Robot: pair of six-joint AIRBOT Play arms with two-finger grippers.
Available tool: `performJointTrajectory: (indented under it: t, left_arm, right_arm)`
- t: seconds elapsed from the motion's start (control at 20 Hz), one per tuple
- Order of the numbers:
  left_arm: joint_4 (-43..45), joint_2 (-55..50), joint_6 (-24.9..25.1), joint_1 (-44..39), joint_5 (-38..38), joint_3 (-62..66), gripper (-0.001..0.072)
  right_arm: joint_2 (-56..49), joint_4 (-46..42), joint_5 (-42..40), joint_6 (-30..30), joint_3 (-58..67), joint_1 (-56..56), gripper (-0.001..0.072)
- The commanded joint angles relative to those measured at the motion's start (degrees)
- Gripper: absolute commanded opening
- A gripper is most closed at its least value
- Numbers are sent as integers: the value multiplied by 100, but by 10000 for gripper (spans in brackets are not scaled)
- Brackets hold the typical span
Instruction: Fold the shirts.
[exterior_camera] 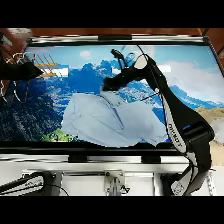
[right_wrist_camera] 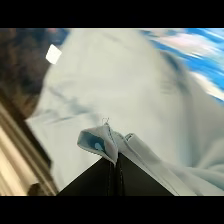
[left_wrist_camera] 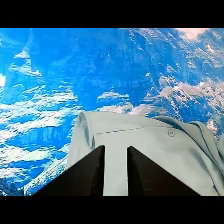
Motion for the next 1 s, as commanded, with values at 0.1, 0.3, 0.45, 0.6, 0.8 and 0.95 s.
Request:
performJointTrajectory:
  t: [0.1, 0.3, 0.45, 0.6, 0.8, 0.95]
  left_arm:
    - [4, 13, -122, 616, -291, 4, 226]
    - [-2, 11, -125, 634, -516, 4, 226]
    - [-24, 0, -144, 634, -767, 4, 397]
    - [-22, -37, -229, 522, -1300, -66, 430]
    - [-13, -68, -142, -74, -1381, -1064, 485]
    - [-17, -90, -9, -756, -1322, -2085, 546]
  right_arm:
    - [323, -304, -295, -575, 2, 1351, 82]
    - [271, -1320, -168, 72, 4, 1989, 439]
    - [437, -1486, 273, 431, 4, 1746, 547]
    - [739, -1937, 424, 879, 4, 1097, 547]
    - [763, -2500, 522, 1565, 2, -234, 547]
    - [557, -2490, 890, 1707, 2, -1019, 547]
